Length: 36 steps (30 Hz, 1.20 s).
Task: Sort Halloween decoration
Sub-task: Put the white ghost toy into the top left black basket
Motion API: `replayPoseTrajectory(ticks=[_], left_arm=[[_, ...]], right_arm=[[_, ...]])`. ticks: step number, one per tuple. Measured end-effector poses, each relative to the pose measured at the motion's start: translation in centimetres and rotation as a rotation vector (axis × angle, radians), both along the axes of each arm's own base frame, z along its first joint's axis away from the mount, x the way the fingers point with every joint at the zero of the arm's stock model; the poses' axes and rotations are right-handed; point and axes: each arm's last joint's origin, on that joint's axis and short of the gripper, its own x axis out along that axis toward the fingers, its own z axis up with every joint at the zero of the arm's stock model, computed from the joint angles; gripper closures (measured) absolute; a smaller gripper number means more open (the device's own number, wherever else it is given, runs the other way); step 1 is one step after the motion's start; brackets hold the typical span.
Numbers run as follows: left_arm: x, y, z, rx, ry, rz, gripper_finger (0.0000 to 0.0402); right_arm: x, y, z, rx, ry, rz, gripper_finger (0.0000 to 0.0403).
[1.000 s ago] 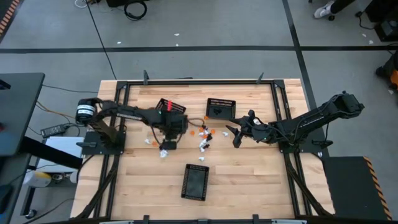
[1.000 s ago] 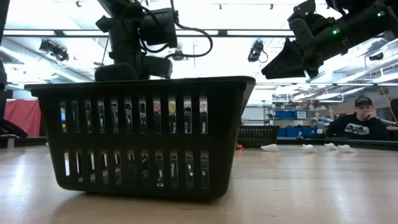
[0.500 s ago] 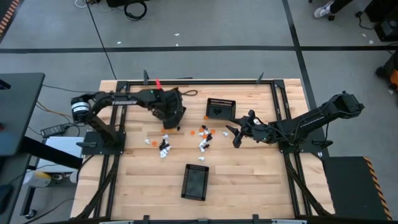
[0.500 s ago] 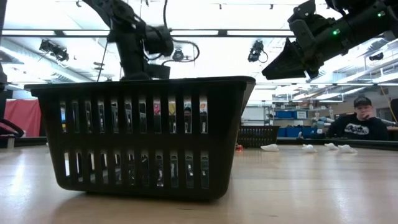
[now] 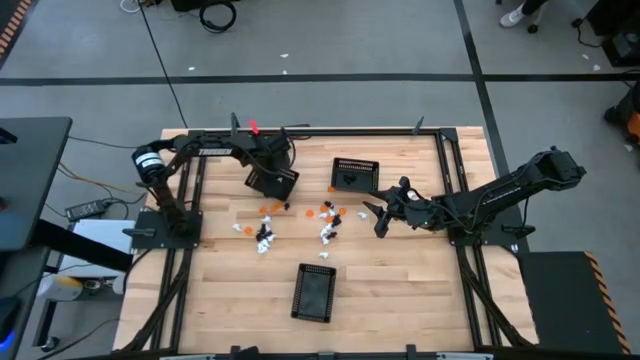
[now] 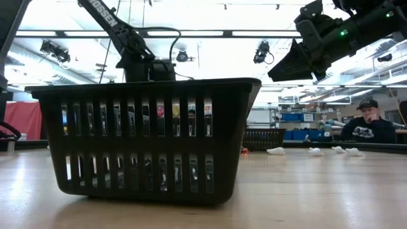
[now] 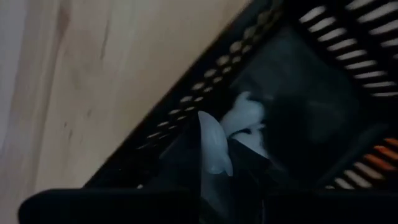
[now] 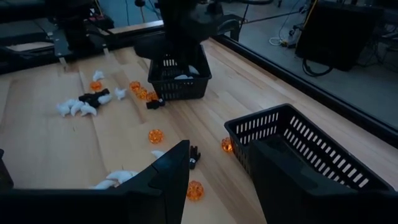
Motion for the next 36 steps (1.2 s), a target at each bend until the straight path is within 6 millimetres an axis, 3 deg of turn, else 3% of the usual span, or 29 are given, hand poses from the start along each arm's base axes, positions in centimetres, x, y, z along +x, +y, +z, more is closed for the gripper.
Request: replayPoseTrajectory(ticks=[6,14,20,28,33,36], left_arm=[[-0.1,0.4,-0.6,-0.013,0.016,0.028,0.0330],[0.0,-0.3,-0.7,-0.032,0.037,0.034,0.0251],[-0.2,-1.6,1.9,0.016,-0.006,0.013,0.0218],[0.2,-5.5,8.1,0.197,-0.287,-0.045,0.0217],[0.4,-9.2,8.0,0.276,-0.542,-0.159,0.0217],[0.1,-10.4,7.5,0.321,-0.648,-0.221,0.0216]], right_arm=[[0.0,0.0,0.0,0.001,0.001,0.003,0.0233],[0.0,0.0,0.0,0.001,0.000,0.003,0.0233],[0.0,0.0,0.0,0.001,-0.001,0.002,0.0233],[0.1,0.1,0.1,-0.009,0.002,0.023,0.0233],[0.3,-0.2,0.4,-0.006,-0.021,0.026,0.0233],[0.7,-1.2,1.1,-0.006,-0.027,0.020,0.0233]])
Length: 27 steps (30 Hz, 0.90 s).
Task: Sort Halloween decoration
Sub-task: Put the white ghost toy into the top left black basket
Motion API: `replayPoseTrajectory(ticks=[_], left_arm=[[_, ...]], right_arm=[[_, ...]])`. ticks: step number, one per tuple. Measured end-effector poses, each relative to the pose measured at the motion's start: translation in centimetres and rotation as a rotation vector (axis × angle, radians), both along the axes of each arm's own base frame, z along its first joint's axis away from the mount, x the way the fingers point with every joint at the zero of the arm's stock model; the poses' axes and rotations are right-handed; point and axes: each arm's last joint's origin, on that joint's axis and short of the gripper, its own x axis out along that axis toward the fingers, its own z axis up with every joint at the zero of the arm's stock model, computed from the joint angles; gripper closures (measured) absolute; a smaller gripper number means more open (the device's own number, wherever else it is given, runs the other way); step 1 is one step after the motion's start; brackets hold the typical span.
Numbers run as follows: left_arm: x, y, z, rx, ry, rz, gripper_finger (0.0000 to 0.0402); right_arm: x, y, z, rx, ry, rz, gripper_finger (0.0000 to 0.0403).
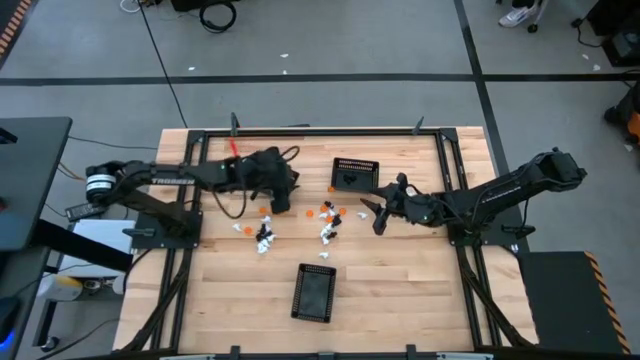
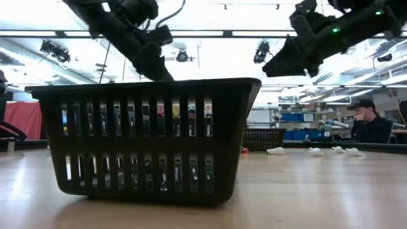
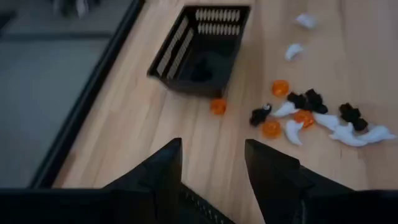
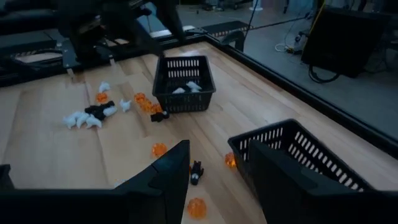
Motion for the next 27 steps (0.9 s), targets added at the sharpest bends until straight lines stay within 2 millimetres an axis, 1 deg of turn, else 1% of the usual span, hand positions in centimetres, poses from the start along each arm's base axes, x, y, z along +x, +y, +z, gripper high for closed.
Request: replayPoseTrajectory(ticks=[3,6,8,11,13,15,18,20,24,27], left_arm=[[-0.4,0.1,0.0,0.064,-0.062,-0.026,0.0216],[-0.7,1.5,0.4,0.082,-0.106,-0.011,0.0216],[-1.1,2.9,0.6,0.030,-0.147,-0.010,0.0216],[-2.0,5.2,0.8,-0.125,-0.237,-0.003,0.0216],[-2.8,6.5,0.8,-0.222,-0.270,0.027,0.0216],[-3.2,7.2,0.8,-0.288,-0.288,0.083,0.0216],[-3.2,7.0,0.8,-0.422,-0.316,0.071,0.0218],[-2.6,6.4,1.4,-0.518,-0.329,0.063,0.0219],[-1.6,5.5,3.6,-0.645,-0.321,0.089,0.0219],[-1.3,5.1,5.6,-0.705,-0.284,0.122,0.0219]], right_arm=[[0.6,-1.7,0.6,-0.004,0.019,0.000,0.0233],[1.4,-3.9,0.9,0.012,0.038,0.016,0.0233],[2.1,-5.6,1.2,0.046,0.041,0.031,0.0233],[3.4,-7.9,1.9,0.130,0.061,0.086,0.0233],[4.4,-9.1,2.4,0.187,0.101,0.130,0.0233],[5.7,-10.0,3.4,0.235,0.136,0.187,0.0233],[7.6,-10.7,4.8,0.293,0.209,0.272,0.0233],[8.6,-10.7,5.5,0.324,0.252,0.313,0.0233],[10.6,-10.6,7.1,0.320,0.274,0.372,0.0233],[11.8,-10.4,7.5,0.327,0.318,0.447,0.0233]])
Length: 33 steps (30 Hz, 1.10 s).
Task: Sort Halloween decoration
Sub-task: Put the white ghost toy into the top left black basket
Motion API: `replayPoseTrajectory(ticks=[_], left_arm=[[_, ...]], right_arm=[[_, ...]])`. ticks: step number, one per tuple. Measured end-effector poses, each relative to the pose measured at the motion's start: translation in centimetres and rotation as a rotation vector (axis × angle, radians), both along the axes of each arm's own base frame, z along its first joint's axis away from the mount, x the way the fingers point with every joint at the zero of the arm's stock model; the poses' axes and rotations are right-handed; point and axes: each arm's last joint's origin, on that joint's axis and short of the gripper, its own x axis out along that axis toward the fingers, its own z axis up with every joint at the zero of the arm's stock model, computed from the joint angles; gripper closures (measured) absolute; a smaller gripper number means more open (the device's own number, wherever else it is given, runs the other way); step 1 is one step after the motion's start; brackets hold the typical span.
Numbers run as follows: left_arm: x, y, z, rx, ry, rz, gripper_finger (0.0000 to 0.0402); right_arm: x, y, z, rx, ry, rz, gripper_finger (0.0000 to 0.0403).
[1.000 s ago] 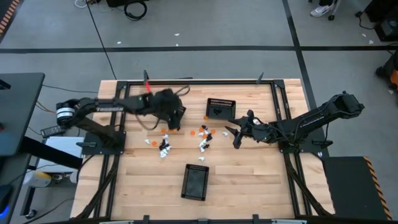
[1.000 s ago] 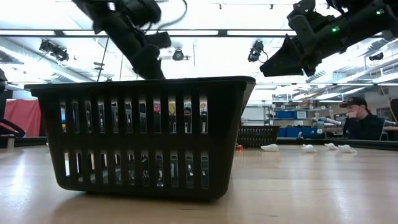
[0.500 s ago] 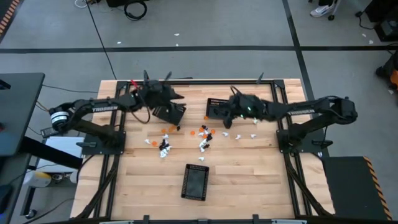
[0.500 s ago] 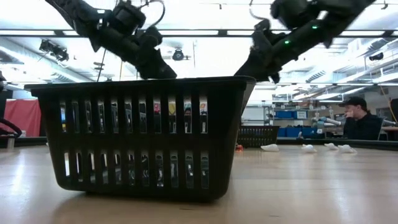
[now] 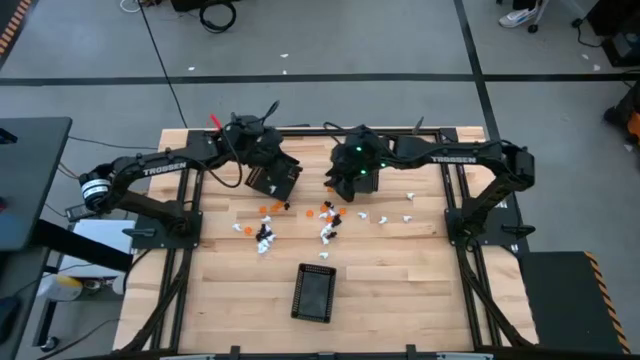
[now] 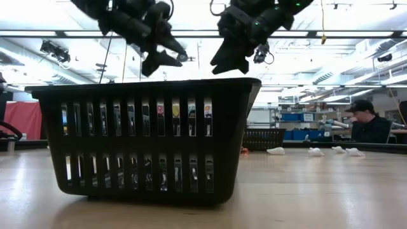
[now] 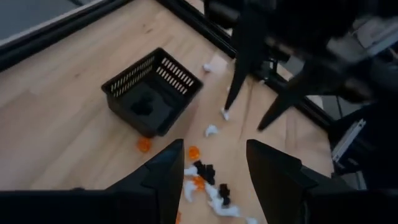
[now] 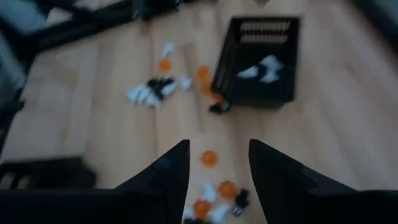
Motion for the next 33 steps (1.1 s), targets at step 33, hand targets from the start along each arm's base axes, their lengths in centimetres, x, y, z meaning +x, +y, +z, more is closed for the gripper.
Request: replayPoseTrajectory(ticks=[33], left_arm=[[-1.8,-2.5,6.3,0.098,-0.046,-0.046,0.0219]], right_arm=[[-8.5,2.5,-10.4,0.263,0.758,-0.397,0.0233]])
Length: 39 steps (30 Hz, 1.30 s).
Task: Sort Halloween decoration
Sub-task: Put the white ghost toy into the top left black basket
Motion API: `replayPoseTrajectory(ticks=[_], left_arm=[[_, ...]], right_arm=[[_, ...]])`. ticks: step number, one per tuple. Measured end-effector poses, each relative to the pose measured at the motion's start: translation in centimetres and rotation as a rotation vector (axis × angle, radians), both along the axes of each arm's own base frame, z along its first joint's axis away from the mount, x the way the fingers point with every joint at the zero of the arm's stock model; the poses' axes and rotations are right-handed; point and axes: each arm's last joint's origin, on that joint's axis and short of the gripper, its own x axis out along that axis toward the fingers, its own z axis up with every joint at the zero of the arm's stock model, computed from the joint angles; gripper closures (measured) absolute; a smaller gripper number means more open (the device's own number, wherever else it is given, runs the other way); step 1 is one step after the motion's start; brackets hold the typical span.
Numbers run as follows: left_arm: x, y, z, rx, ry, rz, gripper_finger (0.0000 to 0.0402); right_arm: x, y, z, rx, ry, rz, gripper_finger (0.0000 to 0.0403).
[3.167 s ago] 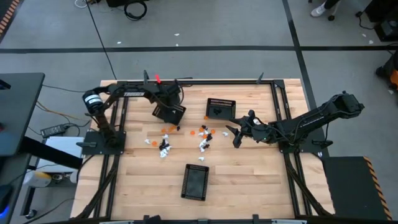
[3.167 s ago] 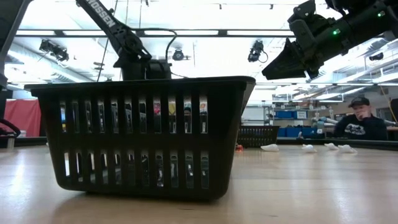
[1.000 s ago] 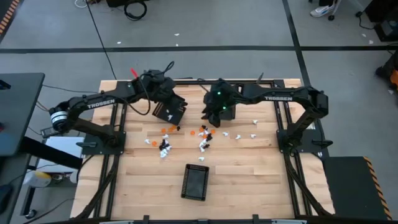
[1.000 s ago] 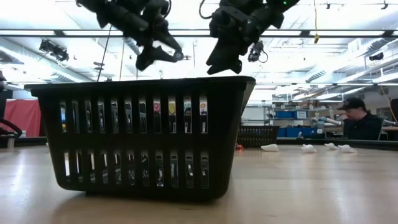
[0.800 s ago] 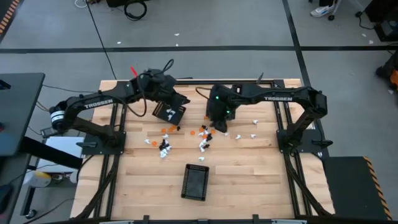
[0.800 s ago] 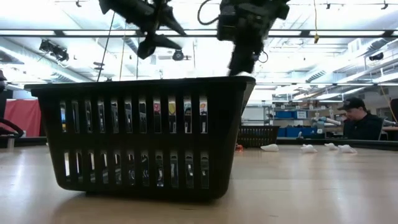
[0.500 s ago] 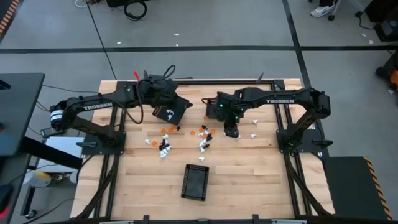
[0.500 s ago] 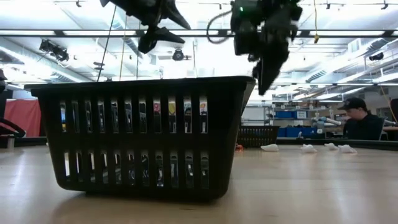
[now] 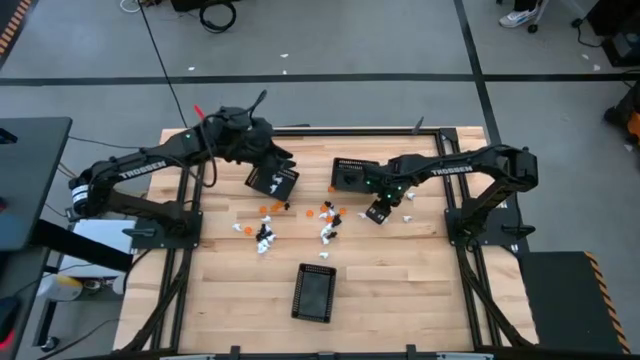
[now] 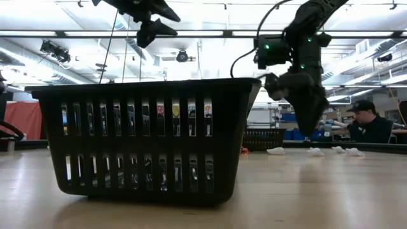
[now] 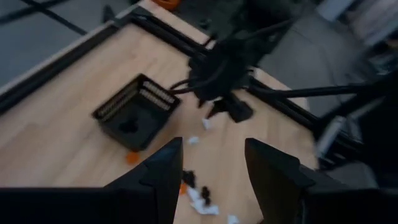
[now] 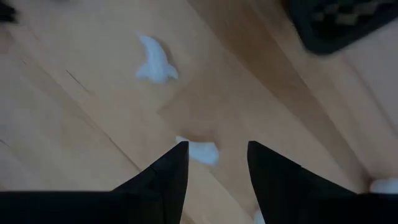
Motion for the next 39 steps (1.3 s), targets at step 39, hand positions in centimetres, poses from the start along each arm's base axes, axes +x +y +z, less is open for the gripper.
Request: replayPoseTrajectory(ticks=[39], left_arm=[[-0.2,1.2,0.0,-0.090,-0.011,0.251,0.0219]], right_arm=[[-1.2,2.2,-3.9,-0.114,-0.098,0.635,0.0245]])
